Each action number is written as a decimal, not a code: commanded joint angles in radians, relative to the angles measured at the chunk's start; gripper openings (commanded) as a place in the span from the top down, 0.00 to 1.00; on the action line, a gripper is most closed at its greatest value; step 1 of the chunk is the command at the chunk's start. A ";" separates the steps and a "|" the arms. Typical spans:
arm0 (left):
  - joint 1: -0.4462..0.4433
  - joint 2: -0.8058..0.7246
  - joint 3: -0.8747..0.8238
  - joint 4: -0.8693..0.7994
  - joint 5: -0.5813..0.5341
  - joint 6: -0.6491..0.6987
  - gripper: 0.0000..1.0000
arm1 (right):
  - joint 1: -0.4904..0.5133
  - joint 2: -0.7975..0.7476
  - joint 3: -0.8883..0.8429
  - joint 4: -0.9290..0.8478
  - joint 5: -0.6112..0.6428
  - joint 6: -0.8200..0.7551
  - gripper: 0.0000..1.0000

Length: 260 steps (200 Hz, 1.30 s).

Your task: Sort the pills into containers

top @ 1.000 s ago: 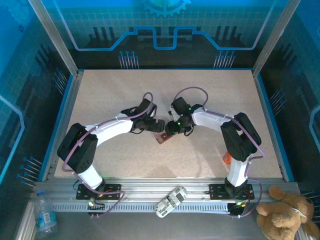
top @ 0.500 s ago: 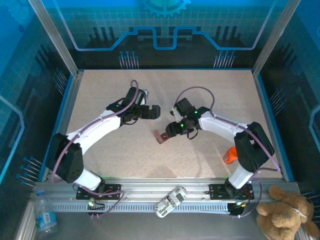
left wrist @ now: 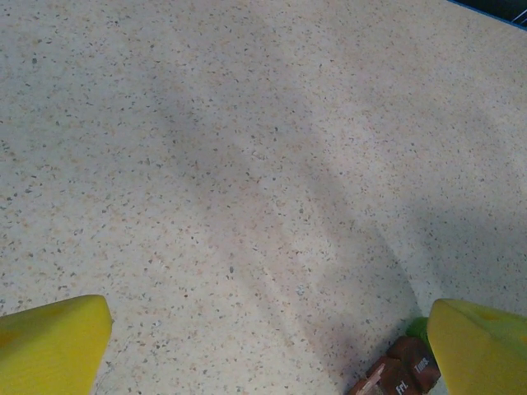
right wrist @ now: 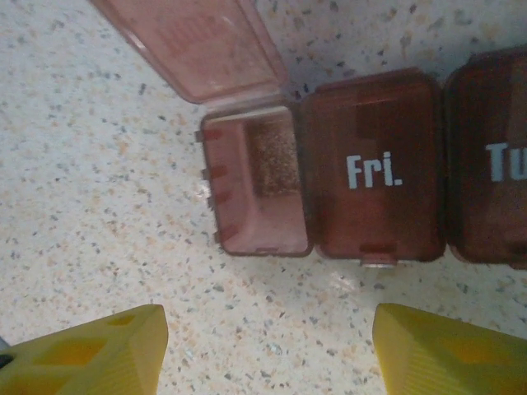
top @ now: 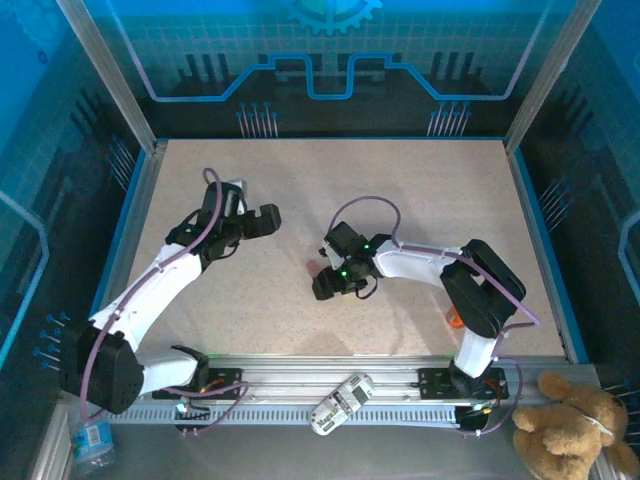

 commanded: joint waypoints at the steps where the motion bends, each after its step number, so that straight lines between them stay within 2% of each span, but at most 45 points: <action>1: 0.007 -0.029 -0.020 -0.011 -0.006 -0.025 0.01 | 0.004 0.031 0.047 0.028 -0.020 0.024 0.32; 136: 0.007 -0.033 -0.043 -0.004 0.016 -0.054 0.01 | -0.029 0.134 0.154 0.046 -0.054 0.030 0.33; 180: 0.007 -0.034 -0.046 -0.002 0.022 -0.057 0.01 | -0.034 0.160 0.192 0.055 -0.098 0.042 0.33; 222: 0.007 -0.039 -0.055 0.002 0.027 -0.059 0.01 | -0.032 0.135 0.184 0.068 -0.116 0.050 0.33; 260: 0.008 -0.040 -0.062 -0.001 0.039 -0.062 0.01 | -0.057 0.034 0.162 0.037 -0.085 0.034 0.32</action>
